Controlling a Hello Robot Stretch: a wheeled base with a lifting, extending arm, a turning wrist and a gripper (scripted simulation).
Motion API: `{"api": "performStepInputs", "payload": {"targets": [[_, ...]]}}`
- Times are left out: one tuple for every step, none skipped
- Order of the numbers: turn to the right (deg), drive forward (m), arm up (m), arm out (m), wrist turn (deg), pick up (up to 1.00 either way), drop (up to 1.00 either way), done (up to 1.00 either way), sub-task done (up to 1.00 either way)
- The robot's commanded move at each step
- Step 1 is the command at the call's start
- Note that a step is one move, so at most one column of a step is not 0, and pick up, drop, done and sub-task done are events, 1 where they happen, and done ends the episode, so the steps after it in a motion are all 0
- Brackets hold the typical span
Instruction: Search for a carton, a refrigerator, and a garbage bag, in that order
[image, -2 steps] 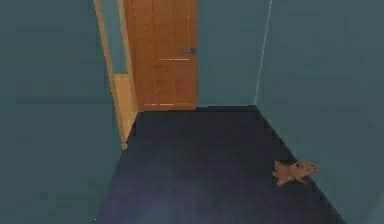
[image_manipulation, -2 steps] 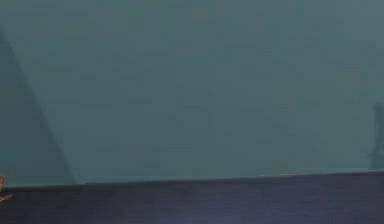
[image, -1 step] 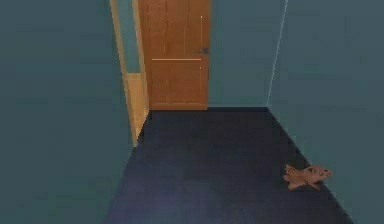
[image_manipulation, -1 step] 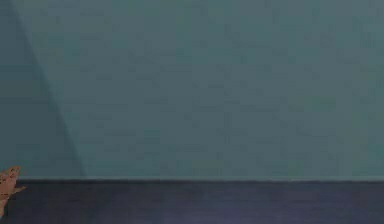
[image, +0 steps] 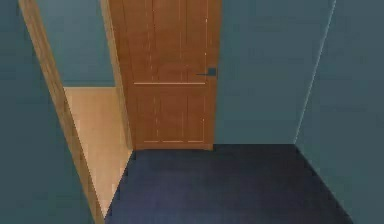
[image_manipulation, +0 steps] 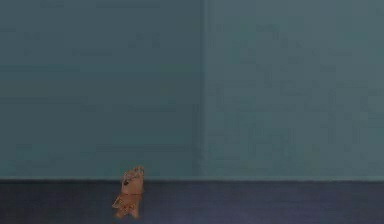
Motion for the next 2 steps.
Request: {"api": "performStepInputs", "payload": {"targets": [[0.0, 0.7, 0.0, 0.0, 0.0, 0.0, 0.0, 0.0, 0.0], [-3.0, 0.0, 0.0, 0.0, 0.0, 0.0, 0.0, 0.0, 0.0]]}}
